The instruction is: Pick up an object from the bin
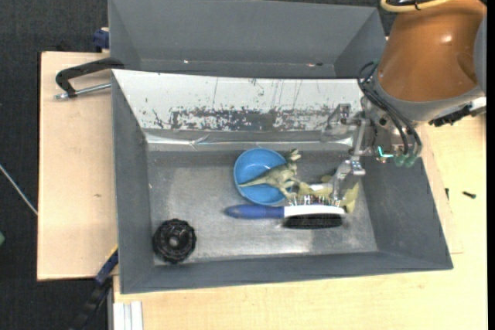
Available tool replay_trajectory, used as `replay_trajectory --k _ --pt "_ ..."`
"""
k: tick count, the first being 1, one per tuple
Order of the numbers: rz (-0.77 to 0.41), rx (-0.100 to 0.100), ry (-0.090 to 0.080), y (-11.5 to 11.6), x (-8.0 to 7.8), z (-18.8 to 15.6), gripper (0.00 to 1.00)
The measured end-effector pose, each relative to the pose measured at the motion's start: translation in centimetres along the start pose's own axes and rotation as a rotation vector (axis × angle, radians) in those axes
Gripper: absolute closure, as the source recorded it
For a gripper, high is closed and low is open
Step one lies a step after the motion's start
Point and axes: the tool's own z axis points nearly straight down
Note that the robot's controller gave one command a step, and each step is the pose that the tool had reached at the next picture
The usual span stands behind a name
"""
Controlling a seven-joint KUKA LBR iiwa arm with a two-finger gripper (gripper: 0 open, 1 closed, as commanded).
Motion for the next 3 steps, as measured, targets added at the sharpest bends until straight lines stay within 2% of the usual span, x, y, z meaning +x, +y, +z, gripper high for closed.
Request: replay_trajectory --k 1,2,3 --pt "-0.011 0.000 -0.016 2.1 3.2 17.7 0.00" --pt "-0.041 0.002 -0.014 0.5 1.8 14.4 0.00" --pt "0.038 0.000 -0.011 -0.3 1.2 13.5 0.00"
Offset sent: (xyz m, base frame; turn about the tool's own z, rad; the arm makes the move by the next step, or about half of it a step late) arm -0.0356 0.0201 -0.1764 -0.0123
